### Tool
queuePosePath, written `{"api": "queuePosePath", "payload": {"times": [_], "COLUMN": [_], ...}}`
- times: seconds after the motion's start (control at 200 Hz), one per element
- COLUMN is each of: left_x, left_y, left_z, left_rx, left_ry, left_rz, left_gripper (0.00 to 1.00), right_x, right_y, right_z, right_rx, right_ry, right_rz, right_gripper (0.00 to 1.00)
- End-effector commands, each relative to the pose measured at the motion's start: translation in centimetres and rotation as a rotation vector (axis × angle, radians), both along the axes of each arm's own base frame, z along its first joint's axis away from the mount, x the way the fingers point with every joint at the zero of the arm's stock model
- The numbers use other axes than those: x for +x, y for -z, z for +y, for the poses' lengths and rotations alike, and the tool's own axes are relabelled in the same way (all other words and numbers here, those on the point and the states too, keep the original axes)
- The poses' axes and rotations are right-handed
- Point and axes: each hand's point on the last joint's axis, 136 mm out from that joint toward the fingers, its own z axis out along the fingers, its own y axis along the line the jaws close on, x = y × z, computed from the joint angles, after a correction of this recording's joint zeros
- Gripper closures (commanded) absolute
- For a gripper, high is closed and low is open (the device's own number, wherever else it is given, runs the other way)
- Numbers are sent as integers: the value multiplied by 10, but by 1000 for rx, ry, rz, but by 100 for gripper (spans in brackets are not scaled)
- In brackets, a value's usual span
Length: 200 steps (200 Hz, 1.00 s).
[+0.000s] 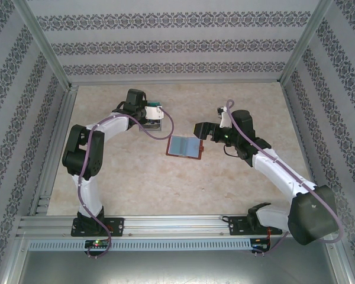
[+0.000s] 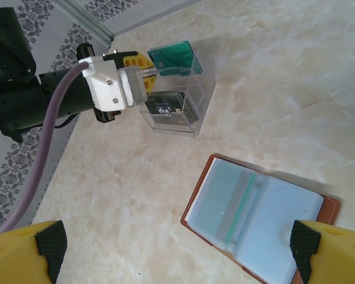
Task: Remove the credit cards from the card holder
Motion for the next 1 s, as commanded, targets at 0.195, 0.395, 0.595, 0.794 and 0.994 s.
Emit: {"api": "queuePosePath", "payload": {"times": [0.195, 0.395, 0.595, 0.794, 0.994], "left_x": [23, 41, 51, 39, 28], "left_y": [-17, -37, -38, -34, -47], "left_z": [2, 7, 11, 7, 5], "left_rx": [-89, -154, -183, -203, -281], "left_ry": [-79, -171, -223, -197, -185], "left_rz": [-46, -107, -107, -57, -9], "left_gripper": [61, 53, 49, 39, 39], "right_x": [2, 1, 0, -3, -4], "right_y": [-11, -10, -9, -9, -8], "right_z": [6, 7, 8, 7, 6], "right_rx": [38, 51, 61, 59, 56], "right_ry": [-17, -20, -25, -22, -19], "right_rz": [-5, 13, 30, 29, 27], "right_gripper": [2, 2, 2, 2, 2]}}
